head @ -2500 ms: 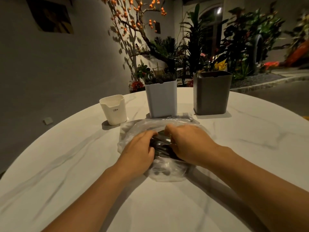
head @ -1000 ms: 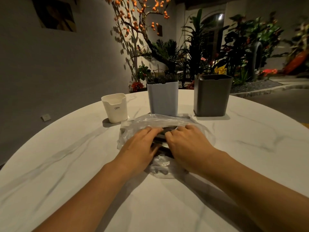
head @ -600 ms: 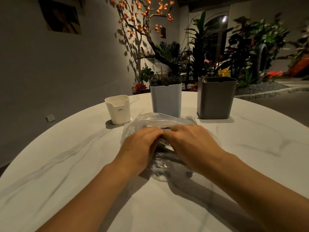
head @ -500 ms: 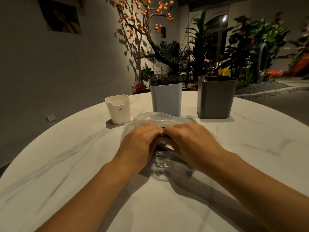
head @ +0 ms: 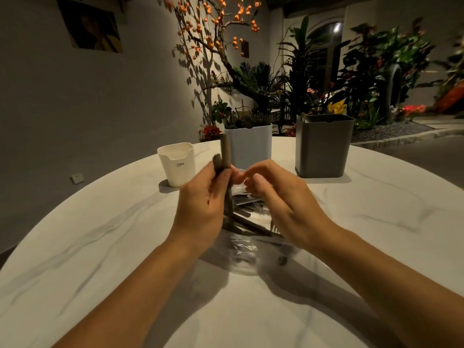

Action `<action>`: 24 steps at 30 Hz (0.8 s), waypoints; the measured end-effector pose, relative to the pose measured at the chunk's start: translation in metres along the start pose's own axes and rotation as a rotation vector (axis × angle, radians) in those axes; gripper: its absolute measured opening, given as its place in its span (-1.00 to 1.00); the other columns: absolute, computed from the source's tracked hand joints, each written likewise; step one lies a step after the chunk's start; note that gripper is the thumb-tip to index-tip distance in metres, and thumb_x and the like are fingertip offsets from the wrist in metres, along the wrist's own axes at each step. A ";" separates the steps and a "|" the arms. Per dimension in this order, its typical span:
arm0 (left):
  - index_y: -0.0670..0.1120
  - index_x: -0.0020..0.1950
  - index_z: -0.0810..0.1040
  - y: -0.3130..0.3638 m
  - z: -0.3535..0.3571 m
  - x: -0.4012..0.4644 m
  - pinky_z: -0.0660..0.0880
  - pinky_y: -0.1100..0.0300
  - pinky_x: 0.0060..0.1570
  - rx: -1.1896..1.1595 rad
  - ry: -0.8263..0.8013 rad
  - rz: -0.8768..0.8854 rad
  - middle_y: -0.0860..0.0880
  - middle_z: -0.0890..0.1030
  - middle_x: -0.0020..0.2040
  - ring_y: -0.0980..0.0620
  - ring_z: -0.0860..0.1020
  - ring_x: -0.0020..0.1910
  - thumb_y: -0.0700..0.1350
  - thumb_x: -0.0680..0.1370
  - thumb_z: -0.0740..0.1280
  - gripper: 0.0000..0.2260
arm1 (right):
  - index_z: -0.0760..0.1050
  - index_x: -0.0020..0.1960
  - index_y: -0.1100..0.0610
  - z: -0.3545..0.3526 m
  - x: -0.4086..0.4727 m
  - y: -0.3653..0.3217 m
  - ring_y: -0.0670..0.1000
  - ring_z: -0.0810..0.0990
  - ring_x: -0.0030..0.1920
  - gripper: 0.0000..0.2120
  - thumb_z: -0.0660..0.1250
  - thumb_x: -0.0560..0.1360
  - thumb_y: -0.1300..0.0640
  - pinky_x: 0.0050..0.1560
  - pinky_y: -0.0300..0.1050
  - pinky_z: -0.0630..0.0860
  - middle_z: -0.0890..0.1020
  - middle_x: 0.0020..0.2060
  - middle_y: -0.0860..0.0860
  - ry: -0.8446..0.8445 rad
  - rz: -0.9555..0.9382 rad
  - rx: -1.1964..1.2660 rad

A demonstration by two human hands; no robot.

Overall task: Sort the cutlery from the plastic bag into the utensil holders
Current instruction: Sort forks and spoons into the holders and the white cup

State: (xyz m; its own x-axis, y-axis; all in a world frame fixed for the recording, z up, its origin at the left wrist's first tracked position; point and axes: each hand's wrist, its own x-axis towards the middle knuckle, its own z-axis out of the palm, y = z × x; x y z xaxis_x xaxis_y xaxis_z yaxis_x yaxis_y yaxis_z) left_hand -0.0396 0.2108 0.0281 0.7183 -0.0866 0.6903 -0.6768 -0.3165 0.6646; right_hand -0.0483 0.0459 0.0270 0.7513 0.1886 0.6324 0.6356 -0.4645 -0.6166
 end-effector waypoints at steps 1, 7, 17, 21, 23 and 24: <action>0.05 0.08 0.57 0.005 0.000 0.002 0.58 0.26 0.13 -0.097 0.026 -0.059 0.16 0.70 -0.06 0.18 0.66 0.05 -0.02 0.62 0.19 -0.83 | 0.48 0.20 0.03 0.000 0.000 0.003 -0.17 0.60 0.06 -0.79 0.13 0.68 0.03 0.10 -0.18 0.60 0.63 0.02 -0.12 0.006 0.045 0.019; -0.19 0.17 0.56 0.010 -0.009 0.016 0.62 -0.02 0.14 -0.388 0.211 -0.275 -0.07 0.73 0.00 -0.04 0.70 0.03 -0.12 0.70 0.14 -0.76 | 0.48 0.37 0.02 0.005 0.000 0.013 -0.12 0.53 0.23 -0.70 0.14 0.68 0.14 0.32 -0.08 0.50 0.59 0.21 -0.10 -0.181 0.214 0.019; -0.21 0.22 0.52 0.003 -0.001 0.014 0.55 -0.03 0.25 -0.687 0.180 -0.493 -0.16 0.70 0.11 -0.08 0.67 0.13 -0.12 0.72 0.10 -0.74 | 0.51 0.19 -0.03 0.007 -0.001 0.010 -0.11 0.58 -0.23 -0.82 0.19 0.67 0.14 -0.14 -0.30 0.58 0.63 -0.20 -0.06 -0.306 0.377 0.145; -0.16 0.20 0.56 -0.003 0.010 0.005 0.50 -0.01 0.31 -0.527 0.037 -0.526 -0.08 0.72 0.08 0.02 0.66 0.14 -0.14 0.71 0.13 -0.77 | 0.59 0.07 0.00 0.008 -0.001 0.010 -0.09 0.55 -0.27 -0.79 0.16 0.68 0.08 -0.17 -0.25 0.52 0.60 -0.23 0.02 -0.281 0.411 0.236; -0.13 0.18 0.59 -0.004 0.013 0.002 0.47 -0.07 0.35 -0.452 0.003 -0.536 -0.05 0.72 0.06 0.01 0.67 0.14 -0.14 0.69 0.18 -0.79 | 0.58 0.10 -0.02 0.007 0.000 0.011 -0.09 0.57 -0.25 -0.81 0.18 0.67 0.09 -0.16 -0.25 0.54 0.64 -0.18 0.05 -0.243 0.421 0.257; -0.12 0.17 0.60 -0.006 0.013 0.002 0.45 -0.10 0.36 -0.426 0.000 -0.540 -0.05 0.72 0.06 -0.01 0.67 0.14 -0.14 0.69 0.20 -0.80 | 0.56 0.12 -0.02 0.007 0.002 0.012 -0.08 0.59 -0.24 -0.83 0.20 0.66 0.11 -0.16 -0.24 0.57 0.66 -0.16 0.06 -0.226 0.429 0.264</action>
State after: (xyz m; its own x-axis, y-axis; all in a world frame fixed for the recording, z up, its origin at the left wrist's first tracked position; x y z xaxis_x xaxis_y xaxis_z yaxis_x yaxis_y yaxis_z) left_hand -0.0319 0.2000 0.0220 0.9728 -0.0210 0.2305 -0.2280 0.0833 0.9701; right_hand -0.0384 0.0464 0.0174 0.9538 0.2246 0.1997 0.2647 -0.3131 -0.9121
